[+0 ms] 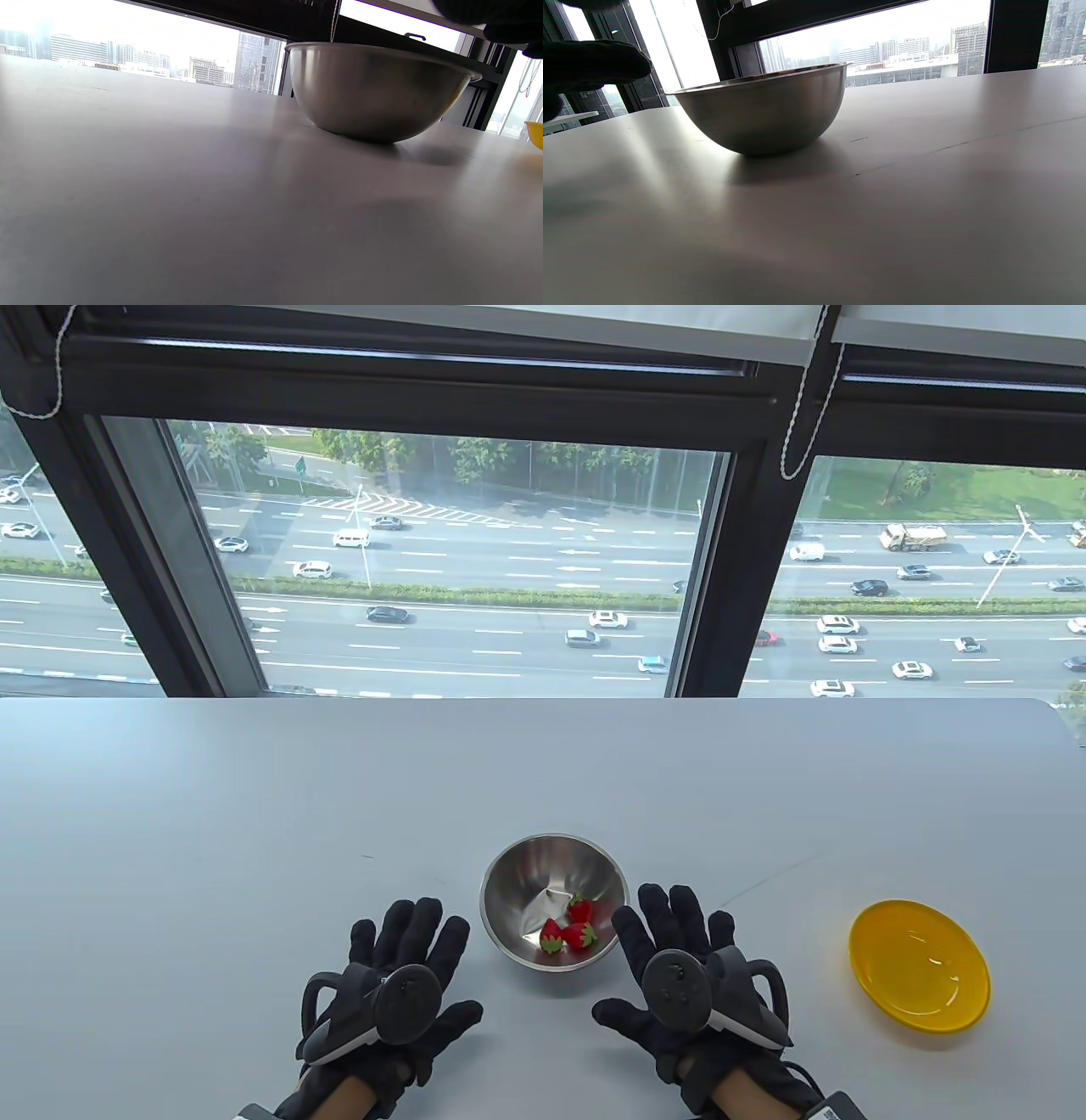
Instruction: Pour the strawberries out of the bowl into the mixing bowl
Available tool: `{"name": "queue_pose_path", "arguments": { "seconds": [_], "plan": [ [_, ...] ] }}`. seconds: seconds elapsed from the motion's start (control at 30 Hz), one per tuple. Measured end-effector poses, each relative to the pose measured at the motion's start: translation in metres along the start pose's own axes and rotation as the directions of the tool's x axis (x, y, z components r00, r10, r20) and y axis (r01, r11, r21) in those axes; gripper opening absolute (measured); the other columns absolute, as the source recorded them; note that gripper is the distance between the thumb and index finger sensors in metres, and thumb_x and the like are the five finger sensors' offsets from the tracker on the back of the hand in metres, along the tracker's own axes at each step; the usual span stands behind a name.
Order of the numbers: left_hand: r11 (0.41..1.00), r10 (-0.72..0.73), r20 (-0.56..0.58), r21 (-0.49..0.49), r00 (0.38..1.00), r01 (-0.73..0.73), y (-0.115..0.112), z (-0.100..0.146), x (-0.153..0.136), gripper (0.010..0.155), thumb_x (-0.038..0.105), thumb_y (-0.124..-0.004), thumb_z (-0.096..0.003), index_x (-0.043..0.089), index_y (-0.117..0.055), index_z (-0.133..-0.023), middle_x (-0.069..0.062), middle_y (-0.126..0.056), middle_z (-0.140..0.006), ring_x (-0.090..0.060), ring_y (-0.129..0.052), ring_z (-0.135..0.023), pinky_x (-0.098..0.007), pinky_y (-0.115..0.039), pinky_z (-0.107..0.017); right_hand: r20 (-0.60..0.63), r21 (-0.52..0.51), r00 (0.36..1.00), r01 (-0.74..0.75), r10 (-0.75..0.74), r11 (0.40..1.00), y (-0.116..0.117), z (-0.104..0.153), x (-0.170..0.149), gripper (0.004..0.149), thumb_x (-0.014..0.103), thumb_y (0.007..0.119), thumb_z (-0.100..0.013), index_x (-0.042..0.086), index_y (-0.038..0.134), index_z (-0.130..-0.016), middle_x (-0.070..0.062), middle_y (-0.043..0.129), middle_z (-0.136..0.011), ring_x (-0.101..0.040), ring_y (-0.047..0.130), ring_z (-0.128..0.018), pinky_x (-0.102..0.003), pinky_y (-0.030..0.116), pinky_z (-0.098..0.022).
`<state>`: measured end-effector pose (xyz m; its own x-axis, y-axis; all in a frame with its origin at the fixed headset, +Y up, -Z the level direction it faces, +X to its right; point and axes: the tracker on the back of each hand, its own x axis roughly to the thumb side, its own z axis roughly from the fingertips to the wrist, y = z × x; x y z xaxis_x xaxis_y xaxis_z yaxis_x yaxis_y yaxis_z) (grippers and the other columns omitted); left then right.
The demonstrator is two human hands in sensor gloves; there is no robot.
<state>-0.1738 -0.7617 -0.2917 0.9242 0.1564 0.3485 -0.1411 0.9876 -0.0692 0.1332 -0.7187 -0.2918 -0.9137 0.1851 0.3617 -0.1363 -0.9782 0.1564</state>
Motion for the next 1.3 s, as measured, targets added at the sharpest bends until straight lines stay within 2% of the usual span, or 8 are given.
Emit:
{"name": "queue_pose_path", "arguments": {
  "seconds": [0.6,1.3],
  "plan": [
    [0.999,-0.007,0.016,-0.035,1.0,0.007,-0.006,-0.006,0.0,0.09,0.071,-0.063,-0.0392,0.03,-0.026,-0.11,-0.007,-0.009,-0.119,-0.043,-0.017,-0.111,-0.073,-0.015,-0.07,0.011,0.02,1.0,0.002,-0.003,1.0,0.001,0.002,-0.001,0.093,0.073,0.061,-0.036,0.03,0.018,-0.107,-0.007,-0.003,-0.113,-0.046,0.004,-0.106,-0.076,0.015,-0.068],
    [0.999,-0.005,-0.003,-0.032,1.0,0.005,-0.002,-0.004,-0.004,0.09,0.071,-0.063,-0.0393,0.03,-0.026,-0.111,-0.007,-0.01,-0.119,-0.043,-0.017,-0.111,-0.073,-0.016,-0.071,-0.012,0.019,1.0,0.002,-0.002,1.0,-0.005,0.004,-0.013,0.093,0.072,0.062,-0.037,0.03,0.02,-0.107,-0.008,-0.002,-0.113,-0.046,0.005,-0.106,-0.076,0.015,-0.068]
  ]
}}
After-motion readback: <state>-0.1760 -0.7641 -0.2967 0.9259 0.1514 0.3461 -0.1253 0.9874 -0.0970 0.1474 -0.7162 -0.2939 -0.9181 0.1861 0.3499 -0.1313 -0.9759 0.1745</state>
